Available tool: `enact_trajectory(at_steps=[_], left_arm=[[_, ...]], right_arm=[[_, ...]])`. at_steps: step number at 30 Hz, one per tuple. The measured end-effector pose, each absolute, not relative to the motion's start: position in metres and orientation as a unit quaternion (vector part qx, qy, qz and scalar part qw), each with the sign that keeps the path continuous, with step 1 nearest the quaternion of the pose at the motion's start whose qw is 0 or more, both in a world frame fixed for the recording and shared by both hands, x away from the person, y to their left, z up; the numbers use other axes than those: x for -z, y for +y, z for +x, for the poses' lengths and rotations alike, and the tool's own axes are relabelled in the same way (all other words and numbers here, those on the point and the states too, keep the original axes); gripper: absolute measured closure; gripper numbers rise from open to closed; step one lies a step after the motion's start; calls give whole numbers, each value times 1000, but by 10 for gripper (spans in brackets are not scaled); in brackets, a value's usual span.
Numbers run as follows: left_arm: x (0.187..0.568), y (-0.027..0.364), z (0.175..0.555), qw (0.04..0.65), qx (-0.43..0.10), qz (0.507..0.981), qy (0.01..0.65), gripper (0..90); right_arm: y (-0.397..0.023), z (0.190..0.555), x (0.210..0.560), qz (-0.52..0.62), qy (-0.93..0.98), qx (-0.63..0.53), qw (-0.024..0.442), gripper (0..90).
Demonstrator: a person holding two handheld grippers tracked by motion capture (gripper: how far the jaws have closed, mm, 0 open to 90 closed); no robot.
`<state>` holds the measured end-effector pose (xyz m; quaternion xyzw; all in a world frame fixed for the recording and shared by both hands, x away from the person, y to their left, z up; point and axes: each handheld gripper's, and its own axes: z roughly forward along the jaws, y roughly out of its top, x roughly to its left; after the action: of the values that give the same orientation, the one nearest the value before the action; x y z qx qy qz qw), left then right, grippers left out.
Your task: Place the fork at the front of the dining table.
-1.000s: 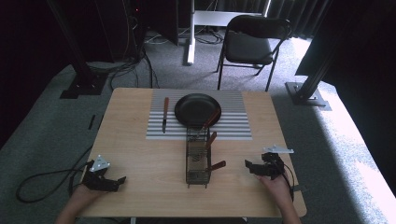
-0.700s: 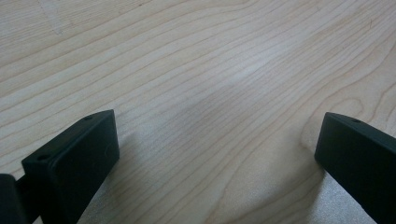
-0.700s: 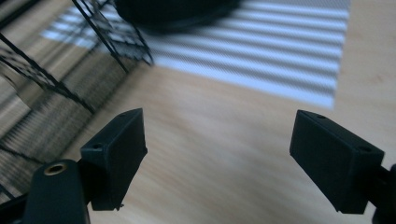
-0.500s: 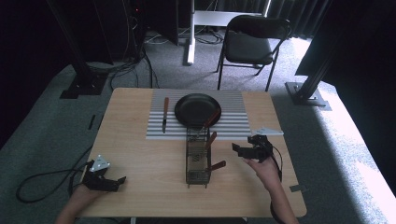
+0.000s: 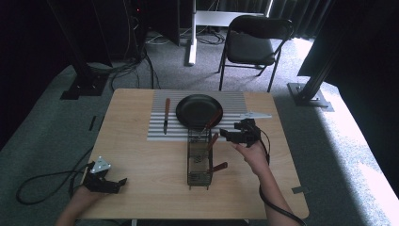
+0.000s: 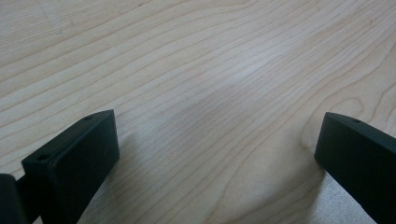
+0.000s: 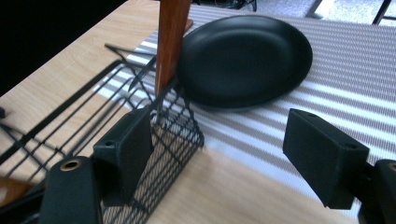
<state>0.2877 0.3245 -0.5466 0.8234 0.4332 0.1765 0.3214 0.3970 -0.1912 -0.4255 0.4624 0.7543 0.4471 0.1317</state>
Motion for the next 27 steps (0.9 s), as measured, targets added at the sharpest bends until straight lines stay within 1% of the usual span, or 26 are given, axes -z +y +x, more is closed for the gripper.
enact_trajectory(at_steps=[4,6,9,16,17,21,23,26,27], left_arm=[[547,325,288,321,-177,823,433,0],[547,325,288,321,-176,823,433,0],[547,325,288,321,-177,823,433,0],[547,325,288,321,-177,823,433,0],[547,325,288,321,-176,823,433,0],[547,325,288,321,-177,823,433,0],[547,325,288,321,-177,823,433,0],[547,325,288,321,-177,823,433,0],[547,325,288,321,-177,823,433,0]], right_arm=[[-181,408,419,457,756,-449,132,238],[-175,413,417,455,759,-446,133,256],[-170,417,416,455,760,-445,131,256],[-157,429,420,454,765,-442,116,288],[-155,433,423,460,763,-441,111,314],[-154,436,427,466,761,-441,99,346],[-152,437,430,464,763,-441,88,420],[-151,437,432,462,764,-443,79,445],[-150,437,433,461,765,-442,78,486]])
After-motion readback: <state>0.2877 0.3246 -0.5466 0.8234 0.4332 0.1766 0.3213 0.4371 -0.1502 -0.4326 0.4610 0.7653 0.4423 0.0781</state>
